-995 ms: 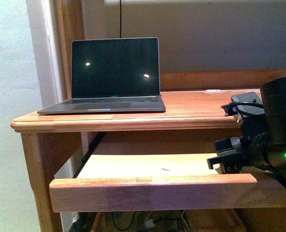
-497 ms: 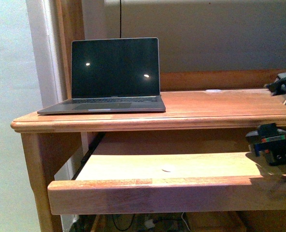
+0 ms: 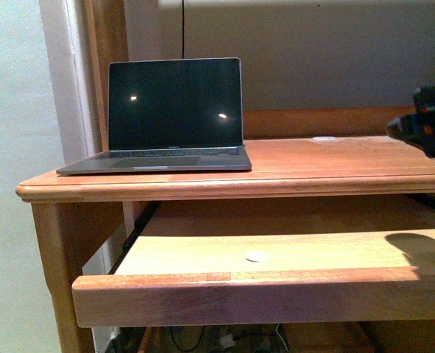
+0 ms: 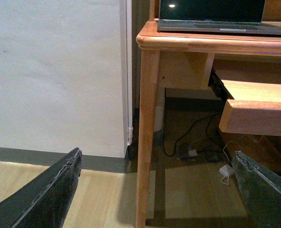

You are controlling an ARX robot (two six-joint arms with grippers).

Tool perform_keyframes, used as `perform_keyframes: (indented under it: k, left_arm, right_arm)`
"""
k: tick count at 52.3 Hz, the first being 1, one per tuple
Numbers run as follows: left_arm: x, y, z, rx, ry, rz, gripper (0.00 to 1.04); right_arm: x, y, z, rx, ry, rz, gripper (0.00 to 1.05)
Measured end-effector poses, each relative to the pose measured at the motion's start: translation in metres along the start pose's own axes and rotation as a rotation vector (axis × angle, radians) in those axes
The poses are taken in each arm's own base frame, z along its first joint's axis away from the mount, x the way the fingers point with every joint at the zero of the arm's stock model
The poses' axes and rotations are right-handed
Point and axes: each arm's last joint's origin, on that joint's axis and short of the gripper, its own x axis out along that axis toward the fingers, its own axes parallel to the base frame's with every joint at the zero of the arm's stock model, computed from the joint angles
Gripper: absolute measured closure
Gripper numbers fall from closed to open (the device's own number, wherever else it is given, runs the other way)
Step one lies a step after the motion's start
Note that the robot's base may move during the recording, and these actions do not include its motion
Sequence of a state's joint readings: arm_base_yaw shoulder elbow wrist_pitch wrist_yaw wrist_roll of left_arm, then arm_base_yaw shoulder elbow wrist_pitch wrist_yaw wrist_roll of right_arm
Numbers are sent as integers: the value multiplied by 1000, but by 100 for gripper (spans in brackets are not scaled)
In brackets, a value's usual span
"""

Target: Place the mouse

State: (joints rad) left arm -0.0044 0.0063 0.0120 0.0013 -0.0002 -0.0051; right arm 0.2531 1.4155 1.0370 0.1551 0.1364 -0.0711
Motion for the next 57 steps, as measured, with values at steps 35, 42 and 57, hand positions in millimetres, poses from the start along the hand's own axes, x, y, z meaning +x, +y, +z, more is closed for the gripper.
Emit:
perform_keyframes:
  k: [35,42,57]
  left_arm:
    - [0,0,0,0,0,0,8]
    - [0,0,0,0,0,0,8]
    - [0,0,0,0,0,0,8]
  right_arm:
    - [125,117,18,-54,-13,-166,48]
    - [139,122,20,-60,-26,-182,48]
    - [159,129,17,-101,-7,-180,39]
